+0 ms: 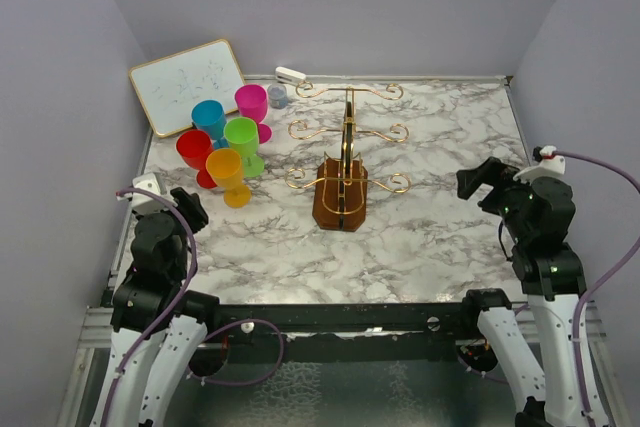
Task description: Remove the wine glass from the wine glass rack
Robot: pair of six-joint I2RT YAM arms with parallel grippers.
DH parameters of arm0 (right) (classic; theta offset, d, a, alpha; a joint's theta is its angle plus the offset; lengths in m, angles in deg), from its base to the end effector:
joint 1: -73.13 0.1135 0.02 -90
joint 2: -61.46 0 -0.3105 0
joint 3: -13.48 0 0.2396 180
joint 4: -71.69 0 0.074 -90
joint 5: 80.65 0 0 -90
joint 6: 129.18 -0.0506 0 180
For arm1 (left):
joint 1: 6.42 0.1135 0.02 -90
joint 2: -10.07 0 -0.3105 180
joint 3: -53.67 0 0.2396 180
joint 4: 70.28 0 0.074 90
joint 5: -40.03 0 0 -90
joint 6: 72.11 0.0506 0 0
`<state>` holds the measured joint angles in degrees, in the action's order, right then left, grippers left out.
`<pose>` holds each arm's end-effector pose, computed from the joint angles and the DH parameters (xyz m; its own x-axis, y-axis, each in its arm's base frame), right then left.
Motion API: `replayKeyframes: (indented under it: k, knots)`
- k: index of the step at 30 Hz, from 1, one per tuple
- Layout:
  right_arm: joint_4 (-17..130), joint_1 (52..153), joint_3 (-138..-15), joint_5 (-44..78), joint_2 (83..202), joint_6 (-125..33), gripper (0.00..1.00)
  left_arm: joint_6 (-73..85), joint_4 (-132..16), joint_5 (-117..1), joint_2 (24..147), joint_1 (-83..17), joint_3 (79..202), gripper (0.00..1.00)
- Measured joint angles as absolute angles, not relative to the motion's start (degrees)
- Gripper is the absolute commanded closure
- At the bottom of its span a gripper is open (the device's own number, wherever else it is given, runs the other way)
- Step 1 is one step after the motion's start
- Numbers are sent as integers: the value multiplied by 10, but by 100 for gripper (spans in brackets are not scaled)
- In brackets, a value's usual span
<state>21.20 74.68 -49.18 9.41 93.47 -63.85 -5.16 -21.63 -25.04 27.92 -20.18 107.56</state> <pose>0.0800 0.0022 0.3579 -0.3200 0.4089 -0.8546 0.1161 0.9122 0.3929 0.0392 0.0123 0.3235 -0.1231 -0.3354 -0.9340 -0.2522 0.9208 -0.2974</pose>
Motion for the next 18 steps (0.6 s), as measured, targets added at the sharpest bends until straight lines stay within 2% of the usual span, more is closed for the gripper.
replayKeyframes:
  k: [7,18]
  knots:
    - [185,747,-457,76,874,-633,0,-59,-213,-243,279,-219,1071,49]
    - [177,747,-456,56,868,-636,0,-67,-206,-224,277,-226,1070,49]
